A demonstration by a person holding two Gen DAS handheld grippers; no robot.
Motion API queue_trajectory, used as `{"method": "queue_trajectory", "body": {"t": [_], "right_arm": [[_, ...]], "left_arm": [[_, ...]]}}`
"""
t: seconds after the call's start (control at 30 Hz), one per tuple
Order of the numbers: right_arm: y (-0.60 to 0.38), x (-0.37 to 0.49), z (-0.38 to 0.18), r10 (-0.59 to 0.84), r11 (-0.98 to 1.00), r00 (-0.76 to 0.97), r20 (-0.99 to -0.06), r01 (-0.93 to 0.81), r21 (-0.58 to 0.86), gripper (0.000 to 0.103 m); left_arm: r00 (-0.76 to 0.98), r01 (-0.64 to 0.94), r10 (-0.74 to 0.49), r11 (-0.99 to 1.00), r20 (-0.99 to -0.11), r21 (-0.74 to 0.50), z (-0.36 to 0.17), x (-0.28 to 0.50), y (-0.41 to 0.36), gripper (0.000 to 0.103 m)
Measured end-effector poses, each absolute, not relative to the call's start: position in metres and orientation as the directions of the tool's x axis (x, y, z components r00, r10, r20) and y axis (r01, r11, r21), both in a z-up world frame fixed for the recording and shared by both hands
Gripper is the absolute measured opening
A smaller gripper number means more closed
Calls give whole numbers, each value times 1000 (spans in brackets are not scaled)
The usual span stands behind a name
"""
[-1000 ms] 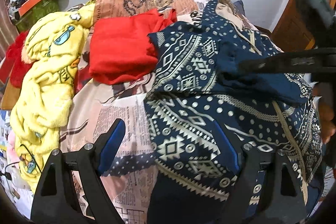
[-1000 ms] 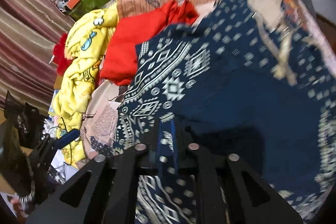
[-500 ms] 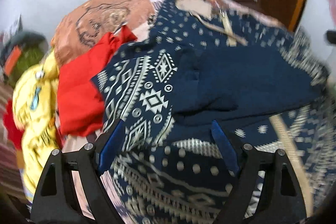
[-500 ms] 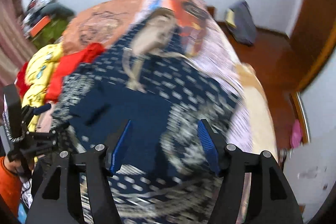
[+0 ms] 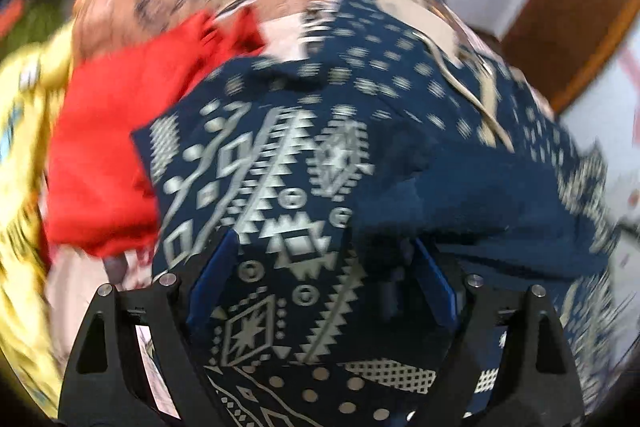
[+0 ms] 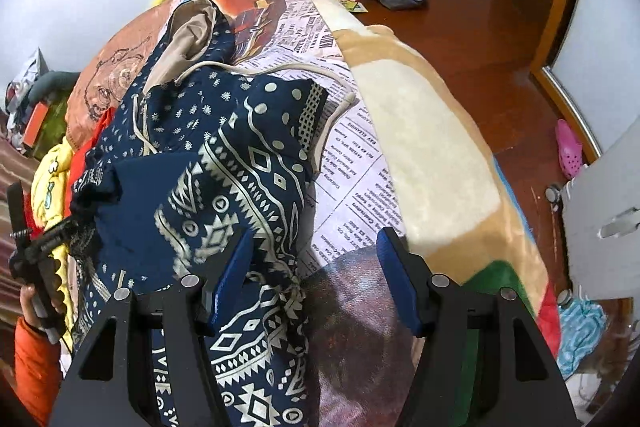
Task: Fold large clothes
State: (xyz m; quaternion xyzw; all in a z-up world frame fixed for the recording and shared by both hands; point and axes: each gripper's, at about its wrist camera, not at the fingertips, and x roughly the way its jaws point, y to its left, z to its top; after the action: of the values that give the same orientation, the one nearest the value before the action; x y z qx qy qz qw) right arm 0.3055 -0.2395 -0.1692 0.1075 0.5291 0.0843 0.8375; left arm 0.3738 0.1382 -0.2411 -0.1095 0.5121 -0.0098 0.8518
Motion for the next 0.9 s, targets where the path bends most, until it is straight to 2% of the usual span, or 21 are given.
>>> {"method": "queue_trajectory", "body": {"t": [0.1,0.3,0.43,0.67,0.77,0.83,0.87,0.9], "right_arm": [[-239,308,-175,268,960,418,-868,-41,277,60],[-234,309,-186,279,958,402,-872,-46,285,60],[-229,307,-189,286,956,395,-873,-52,290,60],[-227,305,-188,286,956,390,-875,-56,287,60],[-225,305,-187,282,958,387,-878,-59,282,60],[-225,305,-188,277,960,387,-880,-64,273,60],[-224,305,-188,275,960,385,-881,-66,271,60],[-223,306,-189,273,961,382,-883,-67,268,60]], "left_arm": [[481,-170,-189,938,-856,-303,-246,368,164,83],[495,-207,-184,924,-849,-321,-245,348,179,80],[490,-121,-106,975,-865,-188,-237,345,160,79],[551,164,134,950,-824,264,-232,348,76,80],[579,225,184,900,-795,372,-240,356,49,80],[600,243,186,884,-778,399,-241,362,39,79],[612,254,170,883,-773,395,-240,366,33,72],[614,262,154,886,-774,384,-240,369,30,59]]}}
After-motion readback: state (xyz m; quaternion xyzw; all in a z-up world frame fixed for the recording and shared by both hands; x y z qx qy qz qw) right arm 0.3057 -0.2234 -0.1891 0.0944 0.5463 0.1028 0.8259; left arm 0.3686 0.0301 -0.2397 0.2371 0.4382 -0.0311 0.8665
